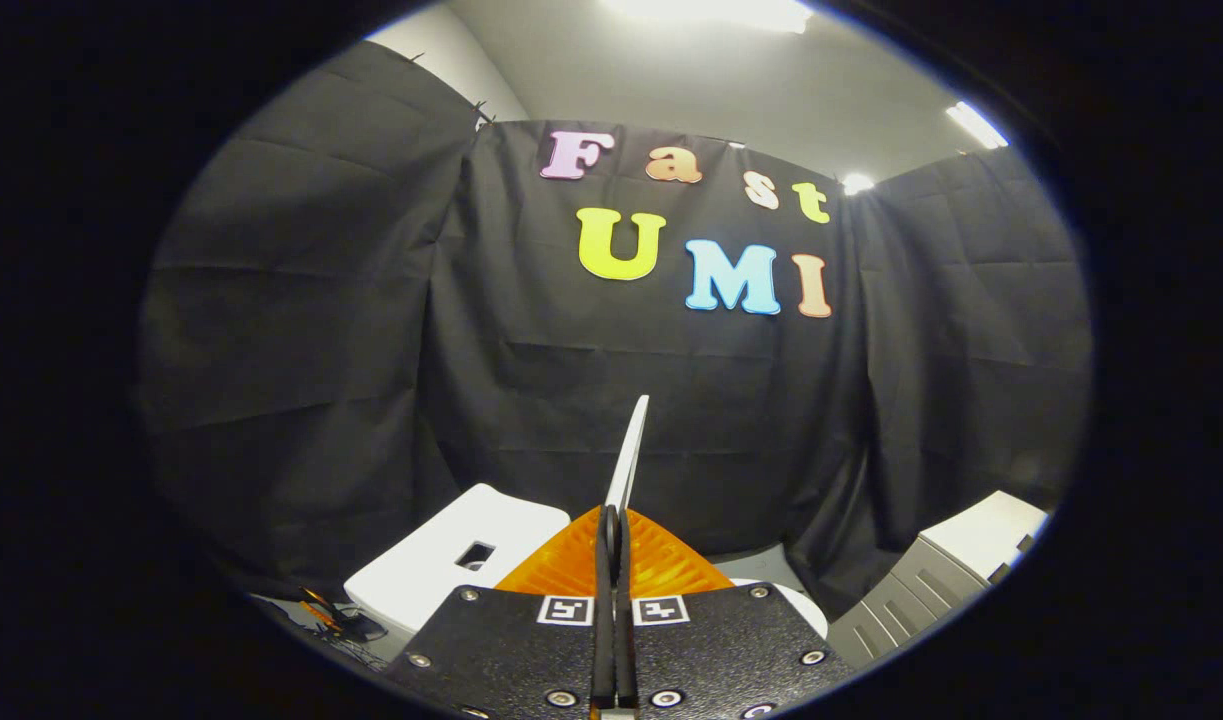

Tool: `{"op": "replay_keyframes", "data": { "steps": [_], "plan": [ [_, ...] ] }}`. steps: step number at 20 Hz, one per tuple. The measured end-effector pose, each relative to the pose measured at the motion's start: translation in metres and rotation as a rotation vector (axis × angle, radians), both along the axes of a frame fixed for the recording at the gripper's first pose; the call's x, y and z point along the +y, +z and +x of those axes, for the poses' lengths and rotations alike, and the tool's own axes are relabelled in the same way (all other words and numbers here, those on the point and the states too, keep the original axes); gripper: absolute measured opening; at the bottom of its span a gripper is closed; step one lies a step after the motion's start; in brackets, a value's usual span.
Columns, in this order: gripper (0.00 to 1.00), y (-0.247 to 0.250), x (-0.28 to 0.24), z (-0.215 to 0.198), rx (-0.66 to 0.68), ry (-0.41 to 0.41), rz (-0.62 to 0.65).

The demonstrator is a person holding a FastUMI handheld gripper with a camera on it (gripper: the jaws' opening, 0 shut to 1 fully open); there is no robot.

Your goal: Open the toilet lid.

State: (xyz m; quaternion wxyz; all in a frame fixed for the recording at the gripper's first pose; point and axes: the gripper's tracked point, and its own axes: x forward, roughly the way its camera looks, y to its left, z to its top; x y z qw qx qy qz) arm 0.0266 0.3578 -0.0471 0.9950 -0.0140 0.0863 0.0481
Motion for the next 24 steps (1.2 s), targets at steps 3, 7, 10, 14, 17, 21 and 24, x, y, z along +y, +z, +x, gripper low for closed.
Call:
{"op": "replay_keyframes", "data": {
  "steps": [3, 7, 10, 14, 17, 21, 24],
  "plan": [
    [0.0, 0.001, 0.025, 0.003, -0.003, 0.03, -0.038],
    [0.0, -0.001, 0.05, 0.002, -0.006, 0.045, -0.163],
    [0.0, -0.004, 0.078, 0.004, -0.008, 0.093, -0.192],
    [0.0, -0.007, 0.096, 0.003, -0.007, 0.1, -0.212],
    [0.0, -0.01, 0.109, 0.006, -0.003, 0.11, -0.218],
    [0.0, -0.011, 0.116, 0.005, -0.005, 0.119, -0.243],
    [0.0, -0.015, 0.118, 0.007, -0.001, 0.125, -0.234]
  ]
}}
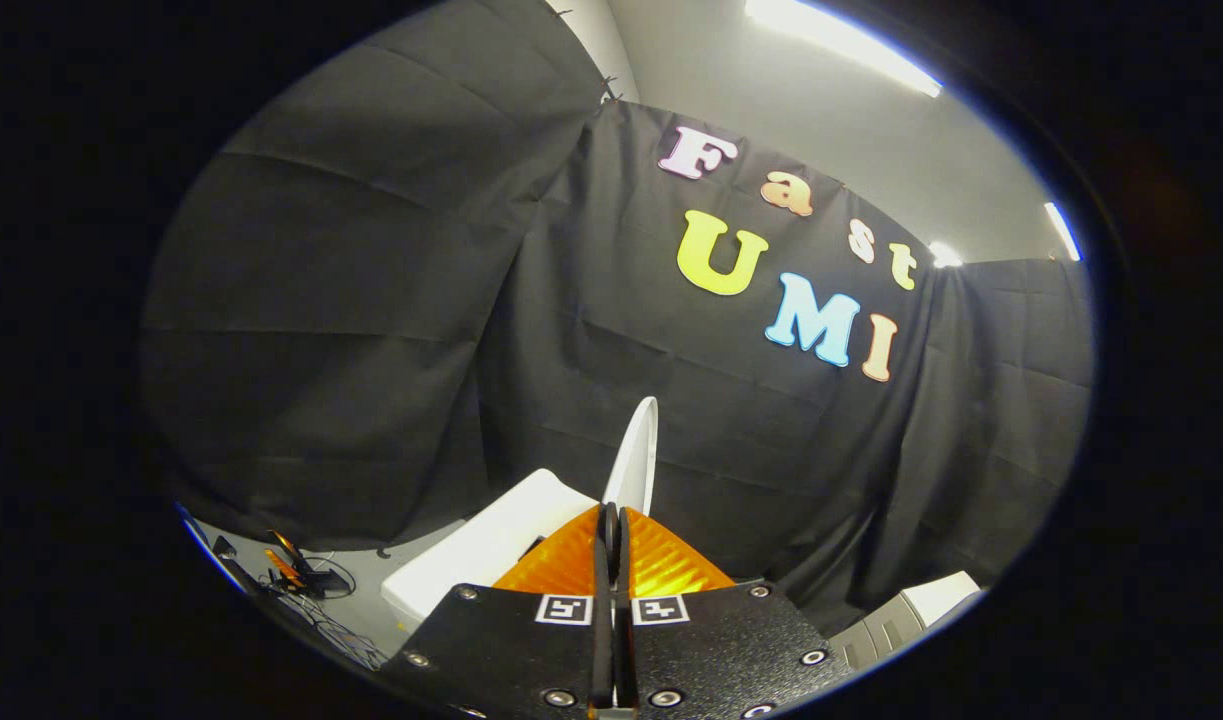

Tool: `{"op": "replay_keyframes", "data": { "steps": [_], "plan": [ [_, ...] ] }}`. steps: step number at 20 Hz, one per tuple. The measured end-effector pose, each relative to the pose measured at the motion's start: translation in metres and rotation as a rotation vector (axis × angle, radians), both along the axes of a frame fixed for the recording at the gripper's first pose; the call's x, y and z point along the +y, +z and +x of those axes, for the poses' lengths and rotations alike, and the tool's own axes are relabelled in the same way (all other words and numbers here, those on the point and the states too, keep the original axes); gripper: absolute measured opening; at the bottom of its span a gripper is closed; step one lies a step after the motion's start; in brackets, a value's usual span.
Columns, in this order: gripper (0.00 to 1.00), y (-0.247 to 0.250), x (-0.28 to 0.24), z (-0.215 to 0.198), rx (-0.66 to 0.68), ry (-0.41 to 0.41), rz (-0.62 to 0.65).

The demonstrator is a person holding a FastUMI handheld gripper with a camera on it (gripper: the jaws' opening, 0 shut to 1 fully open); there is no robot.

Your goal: Open the toilet lid.

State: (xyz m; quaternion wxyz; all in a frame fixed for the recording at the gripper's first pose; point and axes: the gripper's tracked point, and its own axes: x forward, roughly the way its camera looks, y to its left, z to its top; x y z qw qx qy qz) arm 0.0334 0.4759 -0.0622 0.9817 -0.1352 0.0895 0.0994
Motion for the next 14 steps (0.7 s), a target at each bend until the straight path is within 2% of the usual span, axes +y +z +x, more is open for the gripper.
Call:
{"op": "replay_keyframes", "data": {
  "steps": [10, 12, 14],
  "plan": [
    [0.03, -0.003, 0.0021, -0.0011, 0.011, 0.035, -0.035],
    [0.07, -0.0023, 0.0035, -0.0002, 0.023, 0.068, -0.062],
    [0.15, -0.0043, 0.006, -0.0012, 0.043, 0.103, -0.054]
  ]
}}
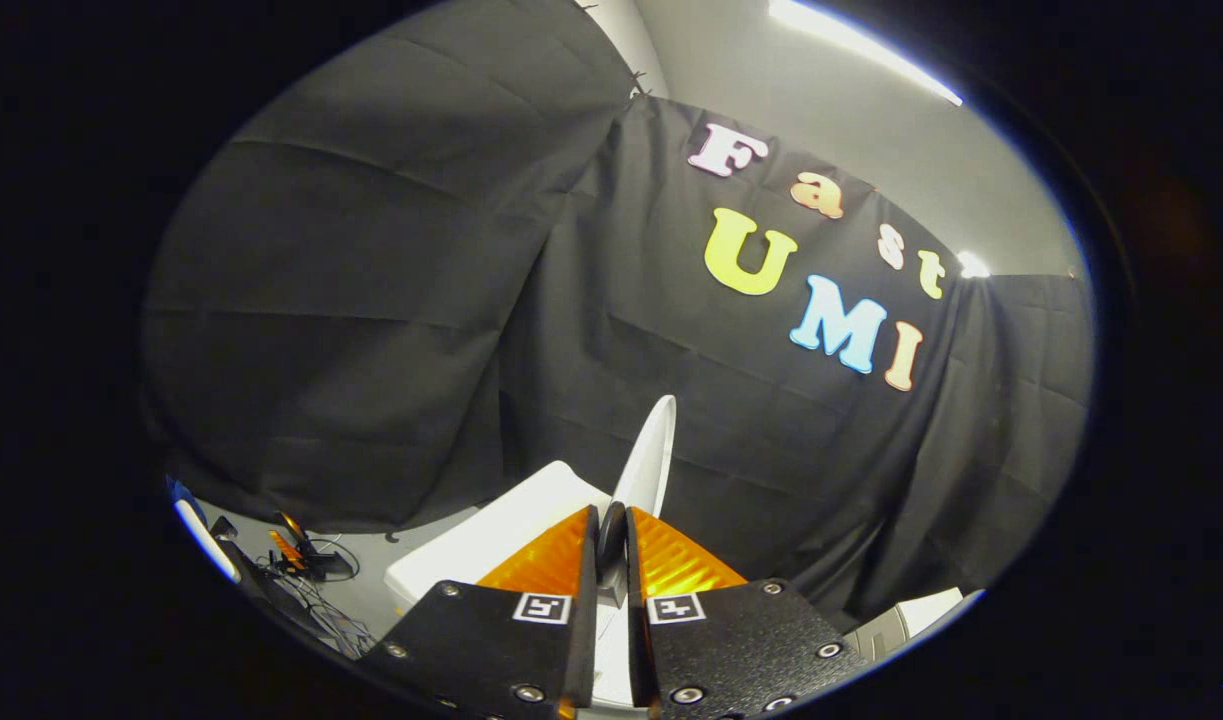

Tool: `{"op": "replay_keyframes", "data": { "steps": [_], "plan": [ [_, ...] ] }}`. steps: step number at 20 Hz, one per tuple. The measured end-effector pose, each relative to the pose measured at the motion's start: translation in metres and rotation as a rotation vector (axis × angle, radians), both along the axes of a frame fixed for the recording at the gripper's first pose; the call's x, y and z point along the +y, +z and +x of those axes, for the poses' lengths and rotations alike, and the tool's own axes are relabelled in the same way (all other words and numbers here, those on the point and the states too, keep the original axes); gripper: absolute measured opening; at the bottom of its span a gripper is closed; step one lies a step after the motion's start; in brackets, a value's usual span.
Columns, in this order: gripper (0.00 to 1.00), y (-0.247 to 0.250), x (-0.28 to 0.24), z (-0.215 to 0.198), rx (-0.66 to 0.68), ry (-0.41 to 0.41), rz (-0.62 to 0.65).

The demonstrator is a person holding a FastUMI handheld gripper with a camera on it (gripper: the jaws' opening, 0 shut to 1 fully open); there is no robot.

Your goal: Open the toilet lid.

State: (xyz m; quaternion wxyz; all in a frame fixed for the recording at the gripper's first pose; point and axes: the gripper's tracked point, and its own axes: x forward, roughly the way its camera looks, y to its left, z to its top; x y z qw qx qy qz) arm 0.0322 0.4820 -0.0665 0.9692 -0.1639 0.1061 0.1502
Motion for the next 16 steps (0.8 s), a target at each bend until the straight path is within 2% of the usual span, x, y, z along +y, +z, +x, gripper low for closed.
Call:
{"op": "replay_keyframes", "data": {
  "steps": [4, 9, 14, 16],
  "plan": [
    [0.27, 0.016, -0.002, -0.008, -0.011, 0.037, 0.025],
    [0.95, 0.061, -0.014, -0.027, -0.053, 0.08, 0.137],
    [0.95, 0.109, -0.052, -0.042, -0.045, 0.128, 0.358],
    [0.95, 0.126, -0.088, -0.04, -0.068, 0.115, 0.422]
  ]
}}
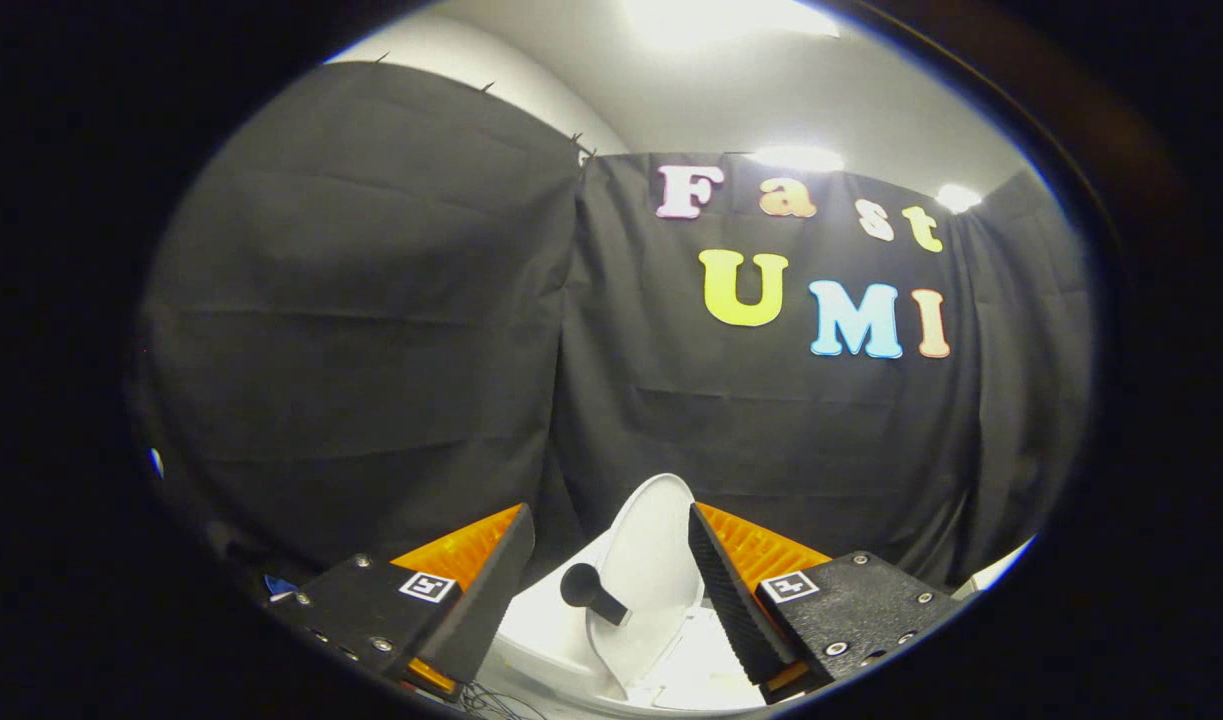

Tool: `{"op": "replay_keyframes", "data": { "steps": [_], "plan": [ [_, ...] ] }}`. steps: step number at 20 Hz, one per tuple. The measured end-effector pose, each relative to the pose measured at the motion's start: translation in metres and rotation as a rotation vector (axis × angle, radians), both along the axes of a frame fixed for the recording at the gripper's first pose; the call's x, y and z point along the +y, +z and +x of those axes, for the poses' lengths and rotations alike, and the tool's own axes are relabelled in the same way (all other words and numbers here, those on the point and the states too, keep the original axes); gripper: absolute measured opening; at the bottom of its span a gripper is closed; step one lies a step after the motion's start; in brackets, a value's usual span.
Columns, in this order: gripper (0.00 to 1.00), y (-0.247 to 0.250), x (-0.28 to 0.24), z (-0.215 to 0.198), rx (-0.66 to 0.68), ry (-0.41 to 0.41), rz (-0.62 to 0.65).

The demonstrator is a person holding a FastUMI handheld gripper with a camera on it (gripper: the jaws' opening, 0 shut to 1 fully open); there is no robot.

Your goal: Open the toilet lid.

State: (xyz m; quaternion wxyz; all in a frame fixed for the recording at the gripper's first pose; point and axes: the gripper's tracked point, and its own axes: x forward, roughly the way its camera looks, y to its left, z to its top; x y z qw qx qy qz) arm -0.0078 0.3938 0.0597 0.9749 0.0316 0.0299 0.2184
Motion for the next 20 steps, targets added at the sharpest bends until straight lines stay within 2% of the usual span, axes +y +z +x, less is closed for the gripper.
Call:
{"op": "replay_keyframes", "data": {
  "steps": [7, 13, 20],
  "plan": [
    [0.95, 0.036, -0.123, 0.012, -0.147, -0.037, 0.128],
    [0.95, 0.014, -0.26, 0.028, -0.202, -0.178, 0.076],
    [0.95, -0.032, -0.36, 0.039, -0.144, -0.22, 0.08]
  ]
}}
